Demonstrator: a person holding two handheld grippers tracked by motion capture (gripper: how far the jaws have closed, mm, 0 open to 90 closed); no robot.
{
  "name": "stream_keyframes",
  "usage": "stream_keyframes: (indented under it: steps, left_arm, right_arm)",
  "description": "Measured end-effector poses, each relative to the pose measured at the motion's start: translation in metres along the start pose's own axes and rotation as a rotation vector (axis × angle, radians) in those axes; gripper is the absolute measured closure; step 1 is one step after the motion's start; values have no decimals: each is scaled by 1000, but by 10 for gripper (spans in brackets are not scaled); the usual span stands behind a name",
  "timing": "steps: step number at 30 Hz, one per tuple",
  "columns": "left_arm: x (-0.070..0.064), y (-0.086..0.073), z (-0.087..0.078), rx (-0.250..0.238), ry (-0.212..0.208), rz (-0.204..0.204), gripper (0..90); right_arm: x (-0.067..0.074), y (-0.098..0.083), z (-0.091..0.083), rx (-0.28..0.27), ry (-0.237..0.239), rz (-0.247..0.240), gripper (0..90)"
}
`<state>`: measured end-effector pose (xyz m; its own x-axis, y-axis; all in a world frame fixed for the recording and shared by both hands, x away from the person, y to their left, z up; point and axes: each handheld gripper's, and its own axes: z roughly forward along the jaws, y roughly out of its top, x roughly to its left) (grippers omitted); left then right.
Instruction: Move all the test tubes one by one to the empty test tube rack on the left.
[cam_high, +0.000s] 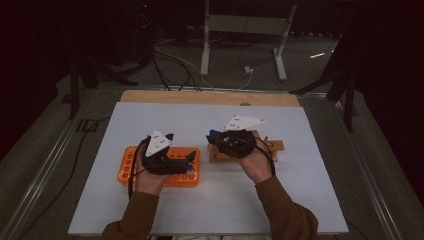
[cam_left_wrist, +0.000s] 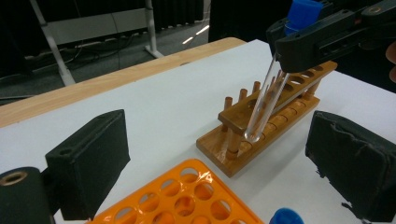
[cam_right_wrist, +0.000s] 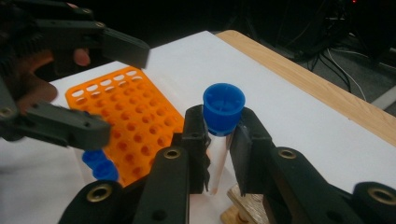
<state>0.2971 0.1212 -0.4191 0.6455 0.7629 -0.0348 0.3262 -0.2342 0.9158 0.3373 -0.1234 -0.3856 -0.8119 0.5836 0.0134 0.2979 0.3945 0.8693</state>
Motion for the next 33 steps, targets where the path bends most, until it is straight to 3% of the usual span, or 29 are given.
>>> stream_keyframes:
  steps: [11,18,25,33]
  left_arm:
    - [-12,7,7,-5,-10,49,181]
    - [-16,8,10,9,1,67,374]
    - [-17,7,11,7,-41,66,582]
    - [-17,7,10,3,-52,87,754]
  right_arm:
    - [15,9,7,-15,42,-6,766]
    - [23,13,12,-13,61,-19,765]
    - [28,18,13,-15,76,-22,765]
    - [27,17,15,-15,91,-14,765]
